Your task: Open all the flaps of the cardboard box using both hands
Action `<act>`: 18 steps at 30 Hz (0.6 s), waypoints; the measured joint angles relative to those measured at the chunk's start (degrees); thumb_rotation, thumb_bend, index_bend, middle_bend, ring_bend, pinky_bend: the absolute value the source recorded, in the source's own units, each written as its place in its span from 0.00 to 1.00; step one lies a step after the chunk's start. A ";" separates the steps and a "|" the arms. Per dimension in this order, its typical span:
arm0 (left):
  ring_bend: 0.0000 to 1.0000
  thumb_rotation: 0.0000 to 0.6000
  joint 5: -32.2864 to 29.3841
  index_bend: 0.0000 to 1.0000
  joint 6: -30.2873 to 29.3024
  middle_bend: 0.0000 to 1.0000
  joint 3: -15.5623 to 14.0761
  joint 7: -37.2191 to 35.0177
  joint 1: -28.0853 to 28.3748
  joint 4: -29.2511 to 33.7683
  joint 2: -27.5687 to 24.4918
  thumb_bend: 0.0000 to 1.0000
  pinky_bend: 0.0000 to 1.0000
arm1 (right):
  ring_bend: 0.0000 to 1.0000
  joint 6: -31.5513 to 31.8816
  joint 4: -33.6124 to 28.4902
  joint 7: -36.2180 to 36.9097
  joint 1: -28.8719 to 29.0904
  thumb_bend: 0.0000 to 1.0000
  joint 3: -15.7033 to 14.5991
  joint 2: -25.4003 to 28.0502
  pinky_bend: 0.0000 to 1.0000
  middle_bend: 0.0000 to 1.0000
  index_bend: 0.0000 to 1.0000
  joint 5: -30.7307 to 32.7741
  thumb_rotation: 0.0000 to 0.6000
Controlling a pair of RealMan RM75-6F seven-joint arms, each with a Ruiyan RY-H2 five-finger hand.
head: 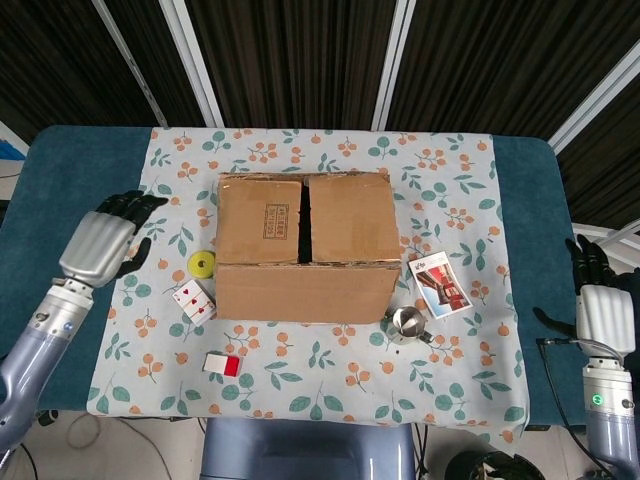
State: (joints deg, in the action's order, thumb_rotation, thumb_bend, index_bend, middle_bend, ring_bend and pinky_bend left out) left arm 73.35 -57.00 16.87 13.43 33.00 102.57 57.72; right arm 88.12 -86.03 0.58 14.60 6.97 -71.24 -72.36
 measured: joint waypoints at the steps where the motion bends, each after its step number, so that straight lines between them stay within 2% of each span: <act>1: 0.18 1.00 -0.58 0.19 2.12 0.26 0.58 0.34 1.62 0.10 -0.57 0.66 0.25 | 0.00 -0.31 0.10 0.44 -0.11 0.17 0.20 -0.03 0.22 0.00 0.00 0.04 1.00; 8: 0.18 1.00 -3.61 0.19 18.75 0.26 4.29 3.31 16.73 -2.69 -2.41 0.72 0.26 | 0.00 -1.45 0.45 2.11 -0.72 0.17 1.39 0.07 0.22 0.00 0.00 0.32 1.00; 14: 0.18 1.00 -3.22 0.20 32.30 0.27 4.93 3.42 26.94 -8.70 -1.39 0.72 0.26 | 0.00 -2.28 0.54 3.22 -1.08 0.17 2.04 0.18 0.22 0.00 0.00 0.26 1.00; 18: 0.18 1.00 -0.98 0.21 38.39 0.28 4.63 2.76 33.48 -14.45 1.27 0.73 0.25 | 0.00 -2.52 0.69 3.67 -1.34 0.17 2.53 0.25 0.22 0.00 0.00 0.12 1.00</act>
State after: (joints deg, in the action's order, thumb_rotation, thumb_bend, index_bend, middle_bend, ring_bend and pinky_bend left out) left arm 72.37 -18.61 21.50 16.19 66.48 88.11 58.99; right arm 85.59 -85.34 4.26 13.26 9.50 -70.99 -72.25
